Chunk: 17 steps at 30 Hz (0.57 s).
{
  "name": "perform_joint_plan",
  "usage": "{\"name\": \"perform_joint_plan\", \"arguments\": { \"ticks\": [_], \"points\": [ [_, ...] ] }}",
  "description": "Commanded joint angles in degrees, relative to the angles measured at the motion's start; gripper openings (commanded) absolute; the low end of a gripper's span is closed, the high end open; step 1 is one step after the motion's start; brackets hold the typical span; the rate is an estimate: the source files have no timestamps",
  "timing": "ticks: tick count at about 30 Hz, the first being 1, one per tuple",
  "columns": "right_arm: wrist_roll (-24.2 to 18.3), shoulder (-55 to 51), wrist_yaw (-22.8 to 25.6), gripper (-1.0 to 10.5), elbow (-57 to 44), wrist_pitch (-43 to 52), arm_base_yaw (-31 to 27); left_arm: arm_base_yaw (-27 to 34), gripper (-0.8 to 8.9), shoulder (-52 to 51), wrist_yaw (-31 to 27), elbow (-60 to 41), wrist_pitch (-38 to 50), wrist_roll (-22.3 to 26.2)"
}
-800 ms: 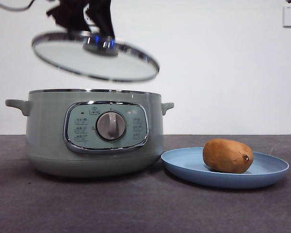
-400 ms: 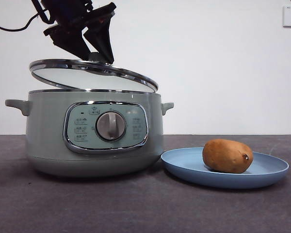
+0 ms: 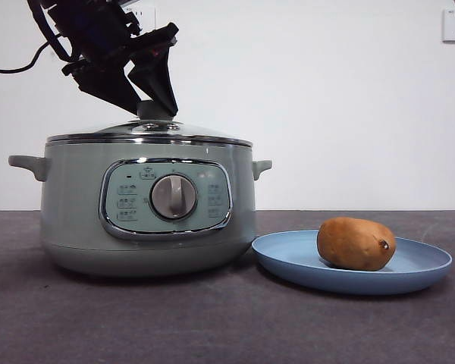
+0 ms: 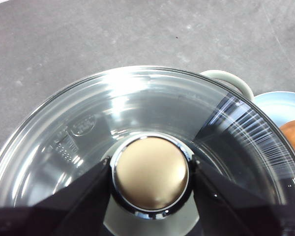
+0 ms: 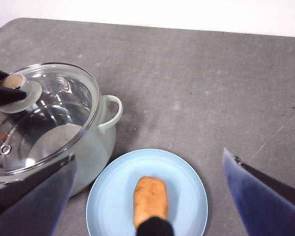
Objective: Take the potato out from the steamer,put the potato on the plate,close the lid
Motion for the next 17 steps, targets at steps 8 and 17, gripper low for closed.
{"name": "perform_joint_plan", "arguments": {
  "ticks": [8,17],
  "points": [
    [0.39,-0.04,0.13,5.0,0.04,0.22,0.02,-0.22,0.84,1.01,-0.31,-1.86,-2.99,-2.38],
    [0.39,-0.09,-0.04,5.0,0.04,-0.52,0.02,-0.22,3.86,1.01,-0.33,-0.48,-0.55,-4.0]
  ]
}}
